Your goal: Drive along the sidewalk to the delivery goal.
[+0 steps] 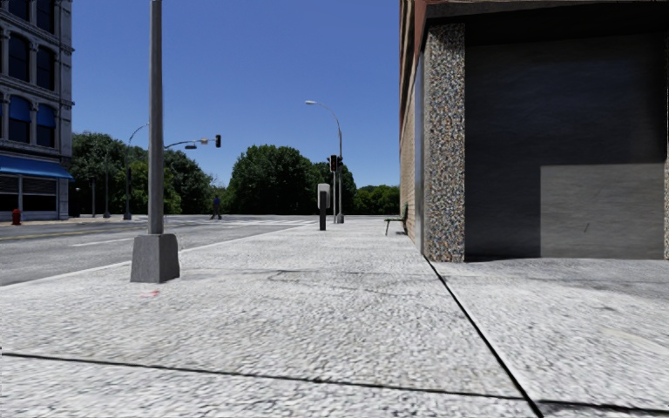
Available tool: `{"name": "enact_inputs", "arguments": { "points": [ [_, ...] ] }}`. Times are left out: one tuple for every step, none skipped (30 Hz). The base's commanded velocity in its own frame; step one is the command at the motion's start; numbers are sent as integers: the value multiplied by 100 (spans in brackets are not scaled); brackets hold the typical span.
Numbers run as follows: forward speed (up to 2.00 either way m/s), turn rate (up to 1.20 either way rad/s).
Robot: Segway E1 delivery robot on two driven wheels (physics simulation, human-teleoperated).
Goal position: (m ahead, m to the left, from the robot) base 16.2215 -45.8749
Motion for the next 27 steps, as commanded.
{"name": "enact_inputs", "arguments": {
  "points": [
    [200,0],
    [200,0],
    [200,0],
    [200,0],
    [200,0],
    [200,0],
    [200,0],
    [200,0],
    [200,0],
    [200,0],
    [200,0],
    [200,0],
    [200,0],
    [200,0],
    [200,0],
    [200,0],
    [200,0],
    [200,0],
    [200,0],
    [200,0],
    [200,0],
    [200,0],
    [200,0],
    [200,0],
    [200,0],
    [200,0],
    [200,0]
  ]
}}
